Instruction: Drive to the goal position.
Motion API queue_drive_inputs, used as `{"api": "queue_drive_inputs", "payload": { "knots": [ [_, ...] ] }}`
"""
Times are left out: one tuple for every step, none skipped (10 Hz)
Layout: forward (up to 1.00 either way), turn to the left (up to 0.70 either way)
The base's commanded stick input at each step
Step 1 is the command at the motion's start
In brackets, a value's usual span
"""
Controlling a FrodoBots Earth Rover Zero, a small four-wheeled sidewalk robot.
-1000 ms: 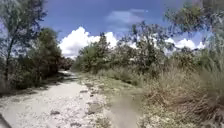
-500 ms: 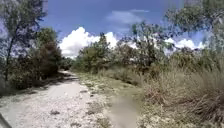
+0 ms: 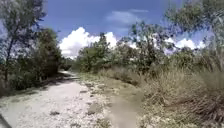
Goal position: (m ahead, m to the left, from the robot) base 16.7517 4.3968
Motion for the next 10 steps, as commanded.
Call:
{"api": "queue_drive_inputs", "payload": {
  "knots": [
    [0.5,0.0],
    [0.5,0.0],
    [0.5,0.0],
    [0.5,0.0],
    [0.5,0.5],
    [0.5,0.5],
    [0.5,0.5],
    [0.5,0.5],
    [0.5,0.5],
    [0.5,0.5]
  ]
}}
